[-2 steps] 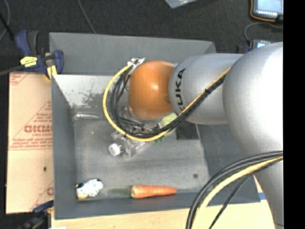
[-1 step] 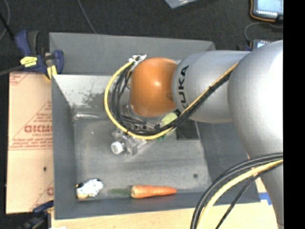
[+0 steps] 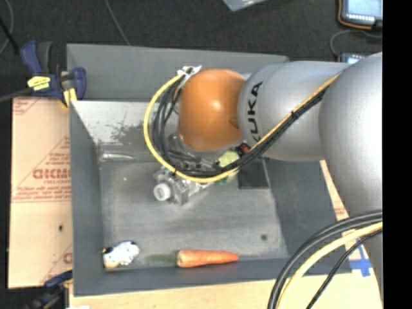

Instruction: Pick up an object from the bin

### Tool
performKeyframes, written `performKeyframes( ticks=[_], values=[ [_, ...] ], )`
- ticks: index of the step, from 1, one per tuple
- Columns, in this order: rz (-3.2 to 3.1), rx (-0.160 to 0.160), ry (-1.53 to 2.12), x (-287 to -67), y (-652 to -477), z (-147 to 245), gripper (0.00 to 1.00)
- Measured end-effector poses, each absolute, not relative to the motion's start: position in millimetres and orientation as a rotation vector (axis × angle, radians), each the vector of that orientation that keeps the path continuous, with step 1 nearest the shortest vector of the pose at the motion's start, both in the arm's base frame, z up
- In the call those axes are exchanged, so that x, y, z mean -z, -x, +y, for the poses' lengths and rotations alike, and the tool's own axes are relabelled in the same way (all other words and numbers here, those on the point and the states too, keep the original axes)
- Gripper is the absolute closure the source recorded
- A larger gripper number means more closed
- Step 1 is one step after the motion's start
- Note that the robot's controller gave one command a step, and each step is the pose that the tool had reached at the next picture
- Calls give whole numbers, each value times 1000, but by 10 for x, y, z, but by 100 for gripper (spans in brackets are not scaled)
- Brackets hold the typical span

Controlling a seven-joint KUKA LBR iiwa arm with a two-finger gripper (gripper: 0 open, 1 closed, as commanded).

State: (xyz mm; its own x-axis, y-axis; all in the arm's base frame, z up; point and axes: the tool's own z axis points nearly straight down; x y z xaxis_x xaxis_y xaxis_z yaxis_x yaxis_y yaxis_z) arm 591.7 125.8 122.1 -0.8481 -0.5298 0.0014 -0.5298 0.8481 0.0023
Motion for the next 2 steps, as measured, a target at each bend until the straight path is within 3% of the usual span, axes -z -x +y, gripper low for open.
performKeyframes(
  ticks=[2],
  values=[
    [-3026,1,-866,-1586,-5938,1259,100]
  ],
)
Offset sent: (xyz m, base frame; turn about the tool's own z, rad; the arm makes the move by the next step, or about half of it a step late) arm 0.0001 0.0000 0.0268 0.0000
